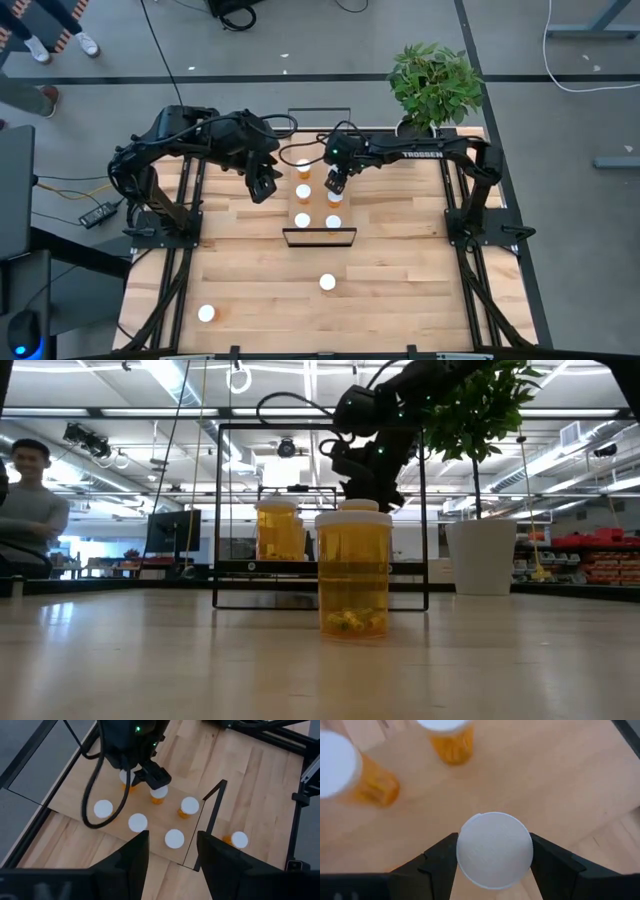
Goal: Pick and place medicine bottles onto shelf by color
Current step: Put the orange pill bottle on the shelf aligned with the other orange pill bottles
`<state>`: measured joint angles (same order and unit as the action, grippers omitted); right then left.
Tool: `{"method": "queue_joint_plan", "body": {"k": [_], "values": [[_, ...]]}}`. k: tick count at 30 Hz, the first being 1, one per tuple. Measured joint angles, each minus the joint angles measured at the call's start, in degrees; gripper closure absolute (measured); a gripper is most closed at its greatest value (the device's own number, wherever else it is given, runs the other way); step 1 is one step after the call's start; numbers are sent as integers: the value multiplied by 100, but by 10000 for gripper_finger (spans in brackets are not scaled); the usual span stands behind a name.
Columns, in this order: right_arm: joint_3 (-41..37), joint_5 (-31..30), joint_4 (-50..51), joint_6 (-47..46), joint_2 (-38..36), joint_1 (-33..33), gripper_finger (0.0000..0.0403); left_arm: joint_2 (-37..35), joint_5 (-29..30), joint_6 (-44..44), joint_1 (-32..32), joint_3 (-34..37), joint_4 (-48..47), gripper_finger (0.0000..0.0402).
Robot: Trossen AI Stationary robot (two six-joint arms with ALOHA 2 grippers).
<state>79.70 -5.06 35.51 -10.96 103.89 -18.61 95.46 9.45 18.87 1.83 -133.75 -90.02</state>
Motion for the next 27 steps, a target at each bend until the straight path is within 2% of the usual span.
{"method": "queue_joint_plan", "body": {"k": [19, 27], "values": [[7, -131, -125, -18, 66, 79, 172, 0, -2, 42, -3, 0, 0, 230], [9, -133, -136, -87, 64, 79, 126, 0, -2, 42, -9, 0, 0, 230]]}}
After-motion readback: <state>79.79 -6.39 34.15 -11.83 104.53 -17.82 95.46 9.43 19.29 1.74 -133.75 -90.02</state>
